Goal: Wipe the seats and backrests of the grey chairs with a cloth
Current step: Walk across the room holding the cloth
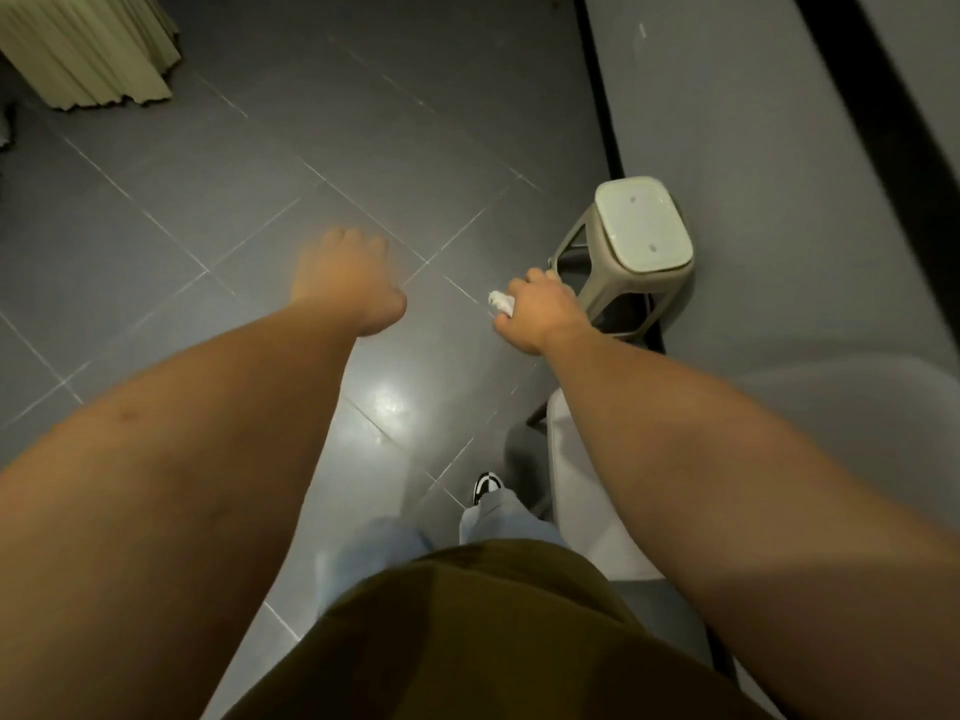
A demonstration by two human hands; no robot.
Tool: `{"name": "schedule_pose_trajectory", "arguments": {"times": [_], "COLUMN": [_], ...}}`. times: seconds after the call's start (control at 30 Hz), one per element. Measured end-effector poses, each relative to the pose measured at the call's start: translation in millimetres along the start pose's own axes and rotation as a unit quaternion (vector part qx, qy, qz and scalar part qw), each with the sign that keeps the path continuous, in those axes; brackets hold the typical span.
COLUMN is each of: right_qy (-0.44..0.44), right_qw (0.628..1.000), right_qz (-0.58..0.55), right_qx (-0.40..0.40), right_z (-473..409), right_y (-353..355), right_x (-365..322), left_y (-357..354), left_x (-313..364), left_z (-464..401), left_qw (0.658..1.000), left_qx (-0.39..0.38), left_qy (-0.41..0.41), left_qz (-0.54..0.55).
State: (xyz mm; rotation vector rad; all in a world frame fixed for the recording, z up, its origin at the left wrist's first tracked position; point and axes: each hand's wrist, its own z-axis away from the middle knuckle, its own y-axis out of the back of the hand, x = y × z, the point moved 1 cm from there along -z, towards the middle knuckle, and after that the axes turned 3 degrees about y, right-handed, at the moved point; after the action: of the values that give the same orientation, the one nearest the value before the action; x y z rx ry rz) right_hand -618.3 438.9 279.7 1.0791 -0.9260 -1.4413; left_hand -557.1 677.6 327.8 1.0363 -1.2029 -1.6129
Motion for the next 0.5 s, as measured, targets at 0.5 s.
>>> {"name": "schedule_pose_trajectory", "arguments": {"times": [0.5], "right_qy": [-0.109], "right_qw": [0.994], "right_qz": [-0.019], "right_qx": [0.015], "right_z": [-315], "right_y": [96], "right_x": [58], "left_y": [58], "left_x": [-21], "left_z": [-380], "left_qw": [0.993], "left_qx": [0.006], "left_qy": [-0.115], "left_qz": [-0.004]}}
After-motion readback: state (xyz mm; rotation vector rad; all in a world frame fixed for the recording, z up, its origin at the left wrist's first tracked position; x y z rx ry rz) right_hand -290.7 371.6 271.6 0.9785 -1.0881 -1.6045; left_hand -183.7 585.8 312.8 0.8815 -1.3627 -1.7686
